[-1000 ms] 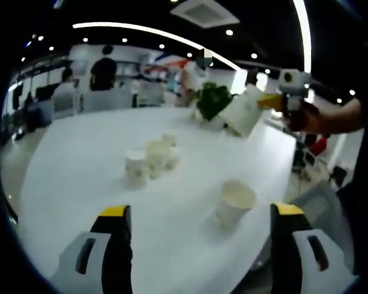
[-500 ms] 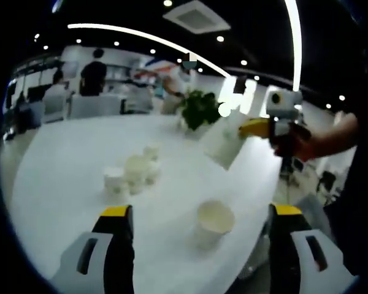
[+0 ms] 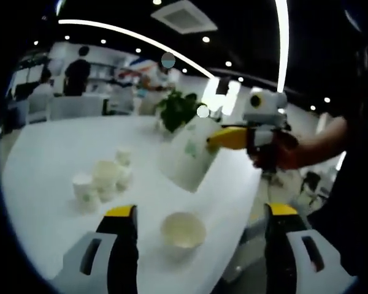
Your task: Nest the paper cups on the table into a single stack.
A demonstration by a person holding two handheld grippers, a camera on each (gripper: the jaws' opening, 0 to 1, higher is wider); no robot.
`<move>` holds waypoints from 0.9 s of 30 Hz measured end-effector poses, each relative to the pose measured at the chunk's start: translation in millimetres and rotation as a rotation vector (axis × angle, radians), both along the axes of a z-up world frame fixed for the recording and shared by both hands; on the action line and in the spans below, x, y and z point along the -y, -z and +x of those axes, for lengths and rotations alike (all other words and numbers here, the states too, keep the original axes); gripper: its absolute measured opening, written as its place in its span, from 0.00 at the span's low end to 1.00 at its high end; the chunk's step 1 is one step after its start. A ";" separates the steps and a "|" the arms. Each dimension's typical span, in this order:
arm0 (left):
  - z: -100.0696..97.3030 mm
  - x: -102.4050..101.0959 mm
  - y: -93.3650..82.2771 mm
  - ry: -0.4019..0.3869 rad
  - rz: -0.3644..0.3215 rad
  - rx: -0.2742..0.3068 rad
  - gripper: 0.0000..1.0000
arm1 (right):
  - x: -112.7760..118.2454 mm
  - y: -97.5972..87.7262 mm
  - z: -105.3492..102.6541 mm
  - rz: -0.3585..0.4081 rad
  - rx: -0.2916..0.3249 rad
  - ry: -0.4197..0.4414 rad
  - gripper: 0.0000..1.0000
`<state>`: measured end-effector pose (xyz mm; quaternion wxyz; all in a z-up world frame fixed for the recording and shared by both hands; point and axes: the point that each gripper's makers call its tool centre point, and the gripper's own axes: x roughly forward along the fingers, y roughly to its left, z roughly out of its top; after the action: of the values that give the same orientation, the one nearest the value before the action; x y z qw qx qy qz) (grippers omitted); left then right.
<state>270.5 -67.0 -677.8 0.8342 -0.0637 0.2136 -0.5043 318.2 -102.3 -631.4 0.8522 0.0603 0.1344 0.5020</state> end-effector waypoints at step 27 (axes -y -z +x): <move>-7.5 11.8 -17.6 0.024 -0.107 -0.035 0.59 | -5.6 6.4 -21.1 0.071 -0.070 -0.042 0.36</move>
<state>263.0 -78.8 -660.2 0.8196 -0.1145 0.2019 -0.5238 297.0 -96.8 -637.8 0.8335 0.1053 0.1475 0.5219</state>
